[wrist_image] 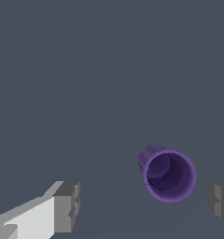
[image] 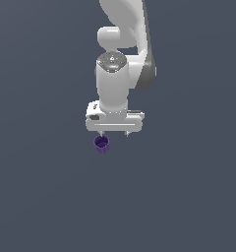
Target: Pick up the object and move it to a goal position.
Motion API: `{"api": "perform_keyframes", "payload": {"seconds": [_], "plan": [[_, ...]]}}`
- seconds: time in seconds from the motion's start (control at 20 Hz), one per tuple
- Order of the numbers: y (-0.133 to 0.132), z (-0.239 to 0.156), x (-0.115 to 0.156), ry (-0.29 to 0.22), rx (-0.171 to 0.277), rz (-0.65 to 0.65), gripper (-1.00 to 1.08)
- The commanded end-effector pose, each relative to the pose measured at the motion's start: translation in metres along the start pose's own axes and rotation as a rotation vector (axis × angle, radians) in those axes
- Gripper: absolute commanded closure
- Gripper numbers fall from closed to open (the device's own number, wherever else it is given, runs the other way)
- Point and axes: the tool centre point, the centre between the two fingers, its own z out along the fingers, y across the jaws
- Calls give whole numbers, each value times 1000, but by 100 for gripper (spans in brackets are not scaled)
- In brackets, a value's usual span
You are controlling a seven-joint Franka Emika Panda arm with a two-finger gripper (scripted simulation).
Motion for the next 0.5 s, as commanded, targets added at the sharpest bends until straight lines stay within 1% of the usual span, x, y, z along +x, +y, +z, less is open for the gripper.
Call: {"api": "perform_keyframes", "payload": {"seconds": [0.0, 0.25, 0.45], "plan": [[0, 0, 0, 0, 0, 0, -20], [6, -6, 1, 14, -5, 17, -20], [6, -6, 1, 15, -6, 19, -20]]}}
